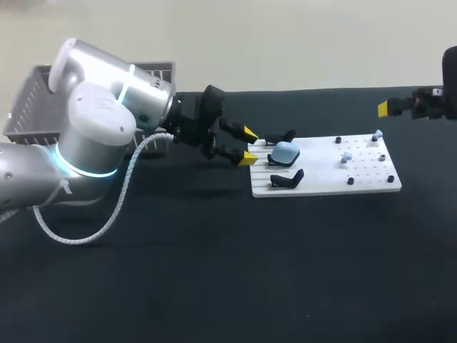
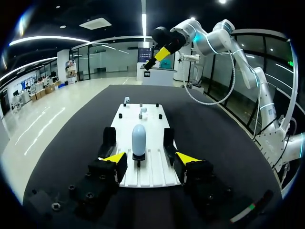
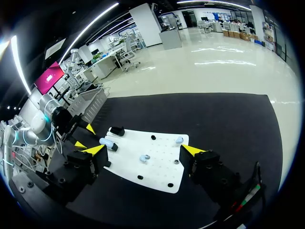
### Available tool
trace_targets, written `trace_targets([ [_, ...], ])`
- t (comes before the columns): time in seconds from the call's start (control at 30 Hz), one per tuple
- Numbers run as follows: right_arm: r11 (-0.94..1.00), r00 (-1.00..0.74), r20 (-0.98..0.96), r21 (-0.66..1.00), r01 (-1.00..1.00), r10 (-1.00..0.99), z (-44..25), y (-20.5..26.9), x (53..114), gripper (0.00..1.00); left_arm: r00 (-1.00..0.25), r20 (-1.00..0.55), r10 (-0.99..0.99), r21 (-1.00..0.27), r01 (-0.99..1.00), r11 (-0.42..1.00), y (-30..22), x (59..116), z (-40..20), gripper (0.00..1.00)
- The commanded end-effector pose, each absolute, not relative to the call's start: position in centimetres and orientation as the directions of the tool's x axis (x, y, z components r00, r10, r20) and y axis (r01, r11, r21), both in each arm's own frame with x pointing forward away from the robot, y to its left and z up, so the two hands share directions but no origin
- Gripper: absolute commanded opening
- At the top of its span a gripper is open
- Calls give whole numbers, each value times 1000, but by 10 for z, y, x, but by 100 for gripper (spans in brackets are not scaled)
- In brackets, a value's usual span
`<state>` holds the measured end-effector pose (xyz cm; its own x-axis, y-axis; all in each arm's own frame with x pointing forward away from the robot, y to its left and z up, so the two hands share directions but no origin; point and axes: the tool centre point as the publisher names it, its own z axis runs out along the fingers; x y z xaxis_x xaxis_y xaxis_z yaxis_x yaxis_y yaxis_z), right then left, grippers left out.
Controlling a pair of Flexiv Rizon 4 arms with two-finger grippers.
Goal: Pick up each earbud case from the left stands, insert the matching earbuds, close the lid, and place the case in the box.
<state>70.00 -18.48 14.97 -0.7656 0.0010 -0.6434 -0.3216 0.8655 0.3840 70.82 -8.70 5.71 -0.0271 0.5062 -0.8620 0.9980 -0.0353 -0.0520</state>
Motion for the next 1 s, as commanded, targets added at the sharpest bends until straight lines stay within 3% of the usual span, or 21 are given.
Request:
trace_targets([
  [0.03, 866, -766, -643, 383, -321, 0, 150, -185, 700, 100, -30, -860, 510, -68, 996, -55, -93, 717, 52, 71],
  [1.0, 866, -766, -643, 383, -321, 0, 150, -185, 700, 100, -42, -859, 510, -115, 987, -113, -113, 726, 34, 64],
])
